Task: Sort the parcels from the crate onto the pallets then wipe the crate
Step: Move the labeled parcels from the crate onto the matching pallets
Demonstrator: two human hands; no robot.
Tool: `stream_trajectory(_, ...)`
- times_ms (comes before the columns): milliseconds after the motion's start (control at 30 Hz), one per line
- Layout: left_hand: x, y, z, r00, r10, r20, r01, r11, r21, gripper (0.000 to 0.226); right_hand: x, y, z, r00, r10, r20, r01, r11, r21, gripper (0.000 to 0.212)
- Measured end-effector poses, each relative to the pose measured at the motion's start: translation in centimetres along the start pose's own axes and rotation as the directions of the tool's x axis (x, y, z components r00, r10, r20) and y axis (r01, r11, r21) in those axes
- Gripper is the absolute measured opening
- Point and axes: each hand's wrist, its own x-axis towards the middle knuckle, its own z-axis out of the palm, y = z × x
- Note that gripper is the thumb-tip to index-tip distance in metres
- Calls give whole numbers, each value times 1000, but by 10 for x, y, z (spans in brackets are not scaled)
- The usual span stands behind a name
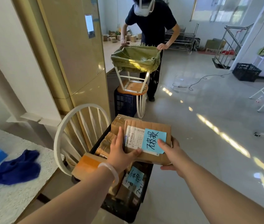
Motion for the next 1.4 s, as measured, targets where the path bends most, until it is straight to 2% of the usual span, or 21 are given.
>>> stream_trajectory(67,3,-5,-4,999,-52,16,53,992,-112,111,0,2,9,999,23,25,-23,1000,-1,67)
stream_trajectory(167,7,-9,-21,997,-4,79,12,995,-103,104,1,7,13,1000,-11,21,13,997,-74,72)
stream_trajectory(233,4,-8,-33,986,46,161,-39,998,-45,98,4,6,8,994,-99,-49,94,991,-95,85)
stream_trajectory(300,2,-6,-44,975,50,215,-63,997,55,91,6,2,2,985,-162,-56,151,974,-167,87)
stream_trajectory(333,2,-5,-49,970,40,238,-59,995,75,88,6,-1,0,986,-163,16,163,964,-211,81)
stream_trajectory(433,2,-4,-58,963,28,267,-39,999,37,83,4,-2,6,959,-21,282,99,959,-264,61)
stream_trajectory(500,-1,-4,-62,981,51,188,-49,999,-13,84,5,1,16,954,3,299,66,973,-222,59)
stream_trajectory(633,-12,-16,-69,993,90,-74,-97,990,-99,105,4,-3,43,966,-30,255,70,986,-148,59)
stream_trajectory(733,-29,-31,-69,987,143,-78,-144,990,-9,105,0,-14,70,969,-71,236,98,990,-105,59)
stream_trajectory(833,-44,-47,-77,982,160,-96,-154,986,66,107,-6,-24,100,951,-98,293,144,980,-140,63)
stream_trajectory(933,-49,-65,-111,984,91,-153,-85,995,45,107,-14,-30,133,905,-160,394,250,950,-188,80)
stream_trajectory(1000,-57,-76,-138,980,54,-192,-54,999,5,102,-23,-35,157,852,-222,473,376,889,-261,87)
stream_trajectory(1200,-89,-121,-217,948,14,-319,0,999,44,102,-50,-49,252,722,-260,641,570,749,-338,81)
stream_trajectory(1400,-126,-172,-310,860,-87,-503,75,996,-44,99,-72,-66,381,630,-297,718,652,704,-282,81)
